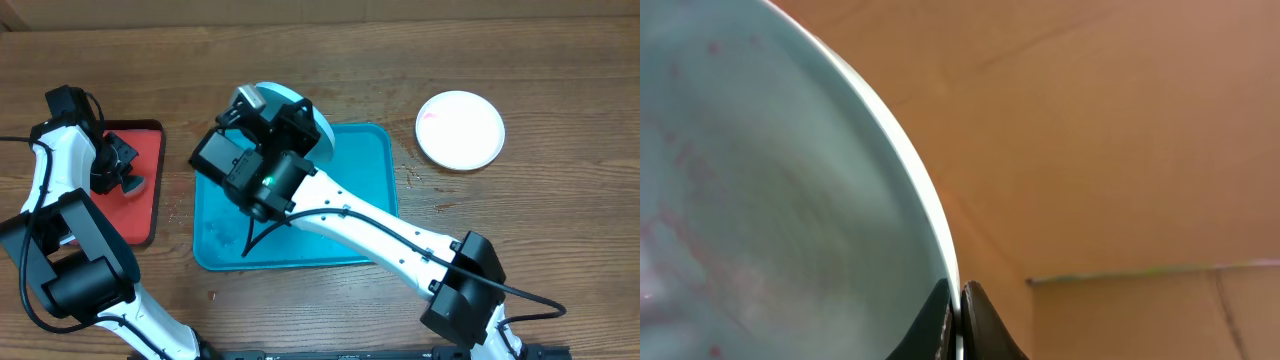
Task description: Clean dirty plates on tray and stack at the side
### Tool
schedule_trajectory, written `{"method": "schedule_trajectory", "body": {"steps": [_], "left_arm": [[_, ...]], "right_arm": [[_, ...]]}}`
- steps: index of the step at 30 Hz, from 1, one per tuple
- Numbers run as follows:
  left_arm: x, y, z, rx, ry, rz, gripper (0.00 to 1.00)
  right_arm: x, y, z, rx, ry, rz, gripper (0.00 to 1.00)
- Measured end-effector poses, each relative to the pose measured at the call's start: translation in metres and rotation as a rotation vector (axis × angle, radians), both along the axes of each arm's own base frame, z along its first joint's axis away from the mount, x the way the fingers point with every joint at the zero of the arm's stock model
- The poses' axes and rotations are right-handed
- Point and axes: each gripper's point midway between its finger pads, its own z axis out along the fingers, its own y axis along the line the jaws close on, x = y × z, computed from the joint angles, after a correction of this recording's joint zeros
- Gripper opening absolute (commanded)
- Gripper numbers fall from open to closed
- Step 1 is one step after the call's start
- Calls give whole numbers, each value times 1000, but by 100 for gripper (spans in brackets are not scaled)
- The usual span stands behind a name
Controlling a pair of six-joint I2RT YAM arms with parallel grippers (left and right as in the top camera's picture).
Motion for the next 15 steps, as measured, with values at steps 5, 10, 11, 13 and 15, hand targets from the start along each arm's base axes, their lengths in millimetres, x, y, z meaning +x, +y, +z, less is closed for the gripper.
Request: {"method": "schedule_trajectory", "body": {"steps": [5, 10, 11, 13, 15], "left_arm": [[0, 0, 0, 3, 3, -7, 39], [1, 1, 0, 7, 0, -11, 37], [1, 1, 0, 7, 0, -11, 37], [0, 1, 0, 6, 1, -11, 37], [-2, 0, 1, 2, 11, -11, 38]], "right_arm": [[2, 7, 13, -34, -45, 12, 4], [3, 9, 18, -85, -49, 24, 4], [4, 10, 19, -91, -49, 26, 4], [5, 11, 21, -96, -53, 29, 4], [6, 13, 22, -104, -56, 35, 4]]}}
